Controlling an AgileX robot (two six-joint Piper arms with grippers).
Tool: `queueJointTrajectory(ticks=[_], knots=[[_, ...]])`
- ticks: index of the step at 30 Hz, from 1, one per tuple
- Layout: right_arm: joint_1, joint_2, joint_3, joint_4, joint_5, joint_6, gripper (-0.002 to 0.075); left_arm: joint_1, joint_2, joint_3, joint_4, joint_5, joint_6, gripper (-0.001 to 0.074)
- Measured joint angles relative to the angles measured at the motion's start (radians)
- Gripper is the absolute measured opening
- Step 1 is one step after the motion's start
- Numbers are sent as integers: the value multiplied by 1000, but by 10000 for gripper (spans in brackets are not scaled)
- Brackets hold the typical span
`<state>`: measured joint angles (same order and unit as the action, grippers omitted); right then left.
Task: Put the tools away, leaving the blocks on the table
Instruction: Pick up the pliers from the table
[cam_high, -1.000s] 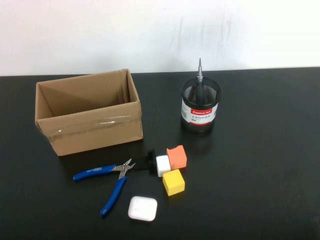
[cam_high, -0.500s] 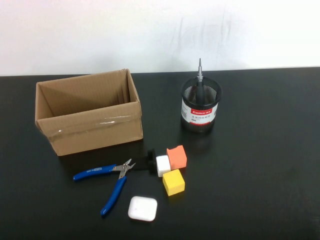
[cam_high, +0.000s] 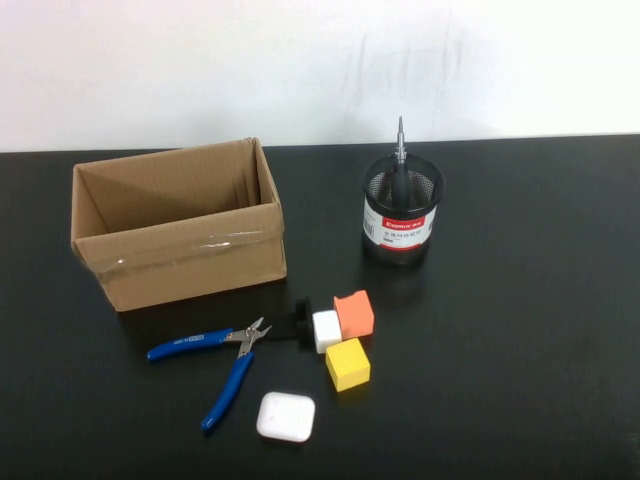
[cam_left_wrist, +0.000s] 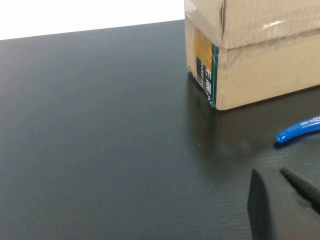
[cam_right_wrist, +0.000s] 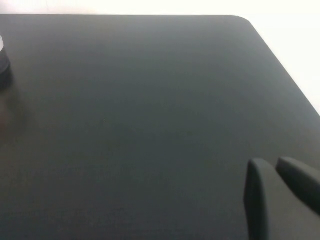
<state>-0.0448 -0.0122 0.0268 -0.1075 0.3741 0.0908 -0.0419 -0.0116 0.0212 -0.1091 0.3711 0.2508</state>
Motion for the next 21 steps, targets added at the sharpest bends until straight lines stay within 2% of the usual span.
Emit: queueJointTrajectory(ticks=[10, 13, 21], knots=[[0, 0, 0, 0, 0, 0, -7, 0, 0, 6, 52, -53, 7, -4], [0, 0, 0, 0, 0, 0, -7, 0, 0, 6, 58, -181, 7, -4], [0, 0, 0, 0, 0, 0, -7, 0, 0, 6, 58, -723, -42, -3]])
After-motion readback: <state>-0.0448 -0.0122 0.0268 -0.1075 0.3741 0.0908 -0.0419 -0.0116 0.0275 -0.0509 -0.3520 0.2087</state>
